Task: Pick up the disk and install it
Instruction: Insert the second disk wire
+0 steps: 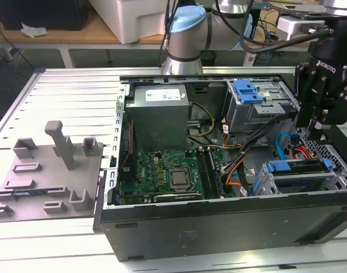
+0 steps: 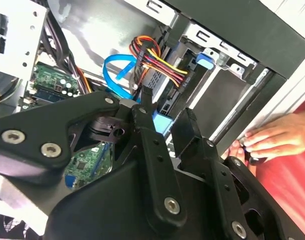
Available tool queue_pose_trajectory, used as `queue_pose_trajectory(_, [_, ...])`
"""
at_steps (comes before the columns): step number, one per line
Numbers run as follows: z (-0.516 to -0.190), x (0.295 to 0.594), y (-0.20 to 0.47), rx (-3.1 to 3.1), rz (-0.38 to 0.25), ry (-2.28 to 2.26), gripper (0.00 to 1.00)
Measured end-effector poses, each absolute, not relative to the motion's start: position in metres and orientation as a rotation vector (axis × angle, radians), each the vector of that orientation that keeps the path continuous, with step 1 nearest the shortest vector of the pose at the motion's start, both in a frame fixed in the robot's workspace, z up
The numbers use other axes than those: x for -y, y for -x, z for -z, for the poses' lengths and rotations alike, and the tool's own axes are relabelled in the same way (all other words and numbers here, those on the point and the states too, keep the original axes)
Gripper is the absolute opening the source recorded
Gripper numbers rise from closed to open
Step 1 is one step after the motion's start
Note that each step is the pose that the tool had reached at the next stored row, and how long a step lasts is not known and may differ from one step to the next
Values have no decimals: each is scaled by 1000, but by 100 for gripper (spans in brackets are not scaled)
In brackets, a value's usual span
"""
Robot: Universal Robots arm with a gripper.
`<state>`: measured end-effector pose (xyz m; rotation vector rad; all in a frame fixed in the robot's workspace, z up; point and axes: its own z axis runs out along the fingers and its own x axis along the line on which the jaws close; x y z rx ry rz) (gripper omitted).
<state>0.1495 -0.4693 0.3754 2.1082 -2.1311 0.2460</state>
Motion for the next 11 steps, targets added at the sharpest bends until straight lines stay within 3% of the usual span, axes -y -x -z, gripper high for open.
queue_pose_trajectory(4, [-373, 462, -148, 2111, -281, -2089, 44])
queue_pose_trajectory(11, [-368, 460, -144, 2109, -285, -2087, 44])
